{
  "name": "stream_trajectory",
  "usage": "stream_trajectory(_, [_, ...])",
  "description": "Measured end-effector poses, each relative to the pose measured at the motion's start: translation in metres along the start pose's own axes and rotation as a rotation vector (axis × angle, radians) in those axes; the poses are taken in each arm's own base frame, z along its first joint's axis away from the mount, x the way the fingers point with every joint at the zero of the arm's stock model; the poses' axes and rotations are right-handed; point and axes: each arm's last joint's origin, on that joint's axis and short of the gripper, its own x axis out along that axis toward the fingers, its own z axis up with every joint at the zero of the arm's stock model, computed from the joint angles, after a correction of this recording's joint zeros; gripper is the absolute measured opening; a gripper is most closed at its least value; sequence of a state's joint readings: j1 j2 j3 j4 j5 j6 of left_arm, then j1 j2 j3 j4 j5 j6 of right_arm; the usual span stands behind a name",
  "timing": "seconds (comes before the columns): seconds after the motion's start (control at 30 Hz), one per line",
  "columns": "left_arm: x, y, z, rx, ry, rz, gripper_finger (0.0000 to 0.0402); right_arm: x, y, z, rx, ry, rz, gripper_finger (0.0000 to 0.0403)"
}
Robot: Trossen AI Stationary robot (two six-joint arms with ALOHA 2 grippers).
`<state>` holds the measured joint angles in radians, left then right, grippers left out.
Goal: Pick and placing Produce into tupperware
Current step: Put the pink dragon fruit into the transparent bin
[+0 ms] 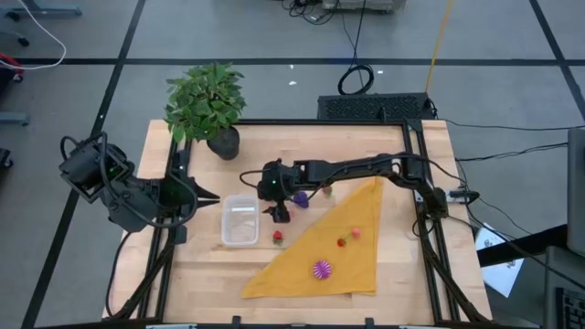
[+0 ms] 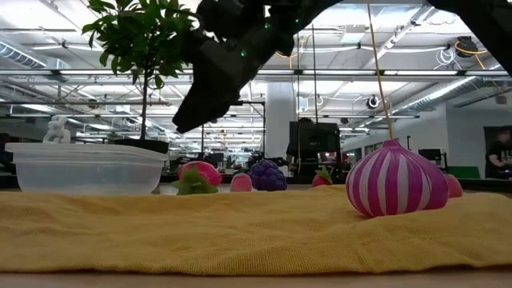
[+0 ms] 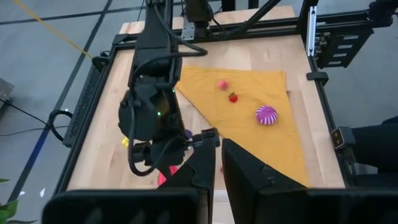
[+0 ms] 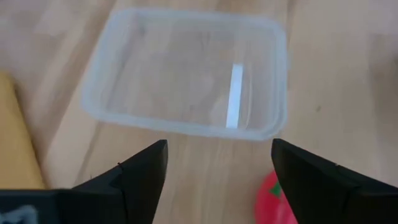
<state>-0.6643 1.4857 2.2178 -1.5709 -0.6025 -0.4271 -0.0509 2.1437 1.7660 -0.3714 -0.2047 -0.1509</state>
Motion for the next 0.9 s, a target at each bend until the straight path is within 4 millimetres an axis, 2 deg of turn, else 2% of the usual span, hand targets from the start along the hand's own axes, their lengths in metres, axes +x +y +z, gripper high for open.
stream_trajectory(0.17, [0.005,-0.003,-0.002,0.012,0.016,0.007,0.0035,-0.001,-0.002,0.000,0.000,0.012,-0.076,0.0290])
stream_trajectory(0.4, [0.011,-0.006,-0.005,0.010,0.041,0.016,0.0035,-0.001,-0.005,-0.001,0.025,0.016,-0.078,0.0291])
stream_trajectory(0.57, [0.012,-0.006,-0.005,0.012,0.044,0.017,0.0035,-0.002,-0.009,-0.003,0.133,0.027,-0.085,0.0291])
stream_trajectory(0.9, [0.012,-0.006,-0.005,0.010,0.044,0.017,0.0035,-0.004,-0.017,-0.007,0.176,0.048,-0.096,0.0291])
